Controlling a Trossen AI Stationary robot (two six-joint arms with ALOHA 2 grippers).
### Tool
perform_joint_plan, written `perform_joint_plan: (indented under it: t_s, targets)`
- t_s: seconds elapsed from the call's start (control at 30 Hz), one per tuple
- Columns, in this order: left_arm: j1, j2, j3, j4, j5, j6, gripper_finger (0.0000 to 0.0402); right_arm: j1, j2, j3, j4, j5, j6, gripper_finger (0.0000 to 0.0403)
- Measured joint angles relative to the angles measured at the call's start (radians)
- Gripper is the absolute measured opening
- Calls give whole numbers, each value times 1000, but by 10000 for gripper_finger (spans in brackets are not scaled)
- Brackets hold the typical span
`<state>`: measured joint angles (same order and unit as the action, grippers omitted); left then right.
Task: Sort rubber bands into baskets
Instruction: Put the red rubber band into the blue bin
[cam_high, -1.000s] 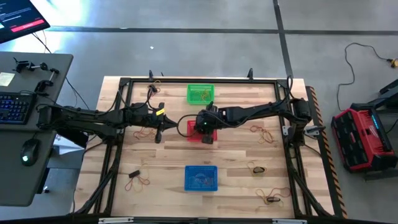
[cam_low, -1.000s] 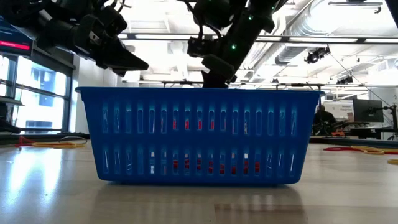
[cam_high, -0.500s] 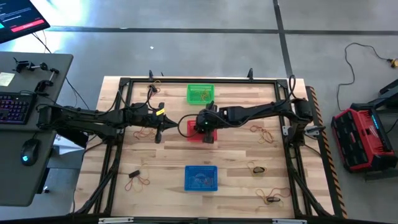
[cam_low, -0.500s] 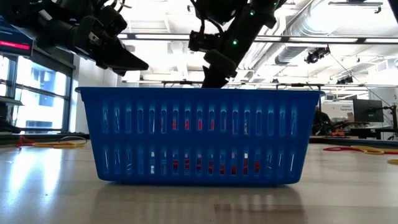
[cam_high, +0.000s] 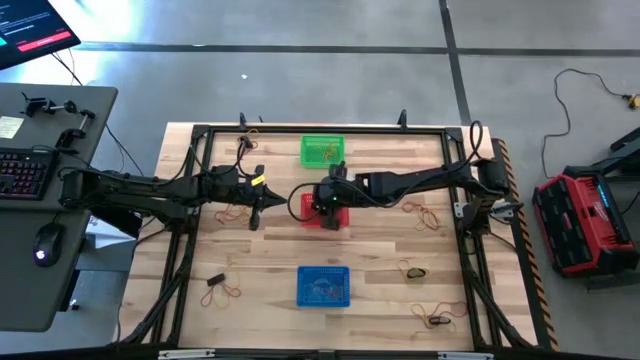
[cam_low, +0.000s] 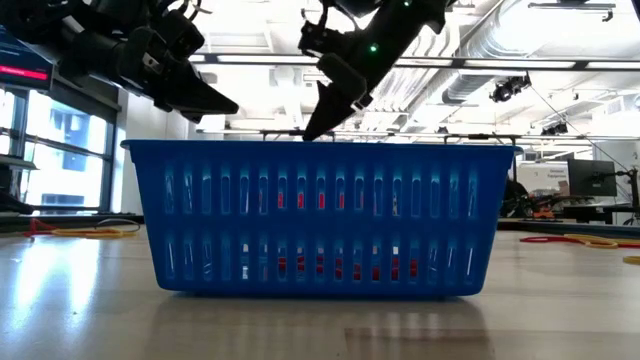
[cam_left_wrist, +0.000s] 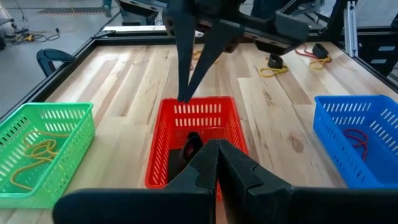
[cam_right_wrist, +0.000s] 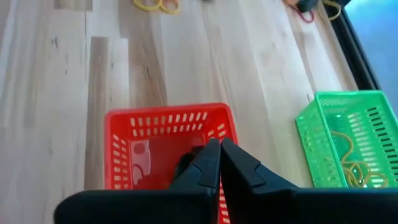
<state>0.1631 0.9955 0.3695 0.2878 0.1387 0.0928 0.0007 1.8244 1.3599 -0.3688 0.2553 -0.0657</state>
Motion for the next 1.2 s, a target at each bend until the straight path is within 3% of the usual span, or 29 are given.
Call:
perform_joint_plan:
  t_s: [0.2, 0.5, 0.87, 1.03, 1.2]
  targets:
    - [0, 0, 0, -1, 0, 16, 0, 16, -21, -112, 224, -10, 14, 0]
    - [0, 0, 0, -5, 0, -3, 0, 56, -107, -389, 609, -11, 67, 0]
    - [51, -1, 0, -94, -80, -32, 0, 132, -395, -732, 755, 184, 92, 0]
    - [110, -1, 0, -107, -82, -77, 0, 126, -520, -905, 871, 201, 119, 0]
    - [189, -1, 0, -109, -68, -118, 0, 91, -555, -1049, 1025, 199, 120, 0]
